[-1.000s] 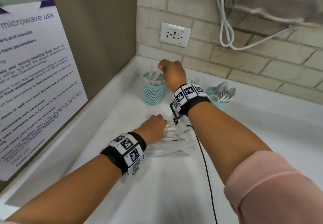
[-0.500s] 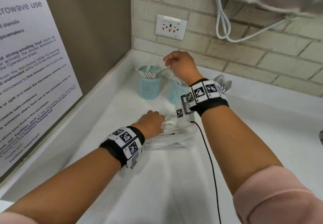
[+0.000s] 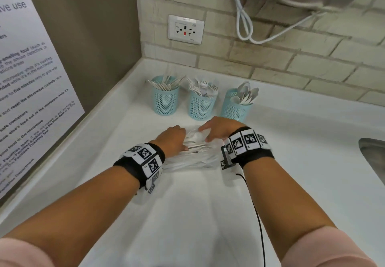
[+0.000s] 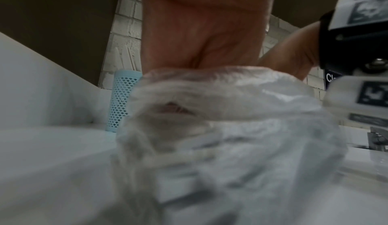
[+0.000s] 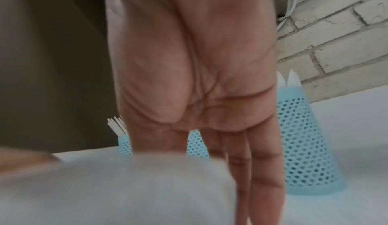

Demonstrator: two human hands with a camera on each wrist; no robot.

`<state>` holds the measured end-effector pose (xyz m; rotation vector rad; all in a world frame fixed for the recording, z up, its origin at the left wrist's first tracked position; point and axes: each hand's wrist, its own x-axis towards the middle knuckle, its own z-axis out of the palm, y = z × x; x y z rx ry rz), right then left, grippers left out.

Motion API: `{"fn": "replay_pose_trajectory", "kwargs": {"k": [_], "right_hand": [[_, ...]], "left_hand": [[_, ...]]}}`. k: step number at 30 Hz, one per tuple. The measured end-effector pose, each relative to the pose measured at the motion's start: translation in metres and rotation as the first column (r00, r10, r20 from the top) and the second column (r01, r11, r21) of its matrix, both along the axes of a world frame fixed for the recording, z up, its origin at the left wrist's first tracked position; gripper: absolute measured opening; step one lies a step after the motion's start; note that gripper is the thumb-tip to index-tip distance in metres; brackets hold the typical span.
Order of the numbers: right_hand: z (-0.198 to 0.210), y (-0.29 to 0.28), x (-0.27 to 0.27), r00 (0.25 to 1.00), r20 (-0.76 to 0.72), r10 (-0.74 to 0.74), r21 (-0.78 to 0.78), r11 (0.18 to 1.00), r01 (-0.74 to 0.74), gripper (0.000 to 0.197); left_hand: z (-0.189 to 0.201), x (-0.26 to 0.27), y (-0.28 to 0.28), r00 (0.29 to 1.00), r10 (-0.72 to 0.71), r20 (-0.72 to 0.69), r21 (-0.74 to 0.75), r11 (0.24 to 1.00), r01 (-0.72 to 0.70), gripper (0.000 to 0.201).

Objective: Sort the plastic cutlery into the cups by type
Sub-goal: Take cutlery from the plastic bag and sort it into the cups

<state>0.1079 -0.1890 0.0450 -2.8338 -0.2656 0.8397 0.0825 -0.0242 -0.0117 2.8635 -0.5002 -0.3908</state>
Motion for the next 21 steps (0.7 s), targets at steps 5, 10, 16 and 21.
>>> {"fn": "replay_pose_trajectory", "kwargs": {"k": [5, 10, 16, 21], "right_hand": [[-0.023, -0.005, -0.002, 0.99, 0.12, -0.072, 0.066, 0.996, 0.064, 0.069], [-0.03, -0.011, -0.001, 0.935, 0.306, -0.178, 0.176, 0.976, 0.128, 0.023], [-0.039, -0.017, 0.003, 0.896, 0.28, -0.345, 0.309, 0.916, 0.256, 0.025], [-0.037, -0.023, -0.001, 0.889, 0.243, -0.387, 0.337, 0.894, 0.296, 0.026]], "left_hand": [[-0.004, 0.002, 0.002, 1.0, -0.001, -0.029, -0.031, 1.0, 0.0, 0.043], [-0.007, 0.0, 0.005, 0.999, -0.036, -0.008, -0.005, 0.999, 0.036, 0.042], [-0.004, -0.002, 0.006, 0.992, -0.116, 0.051, 0.033, 0.993, 0.115, 0.037], [-0.002, -0.004, 0.002, 0.971, -0.162, 0.177, 0.09, 0.985, 0.148, 0.025]]}}
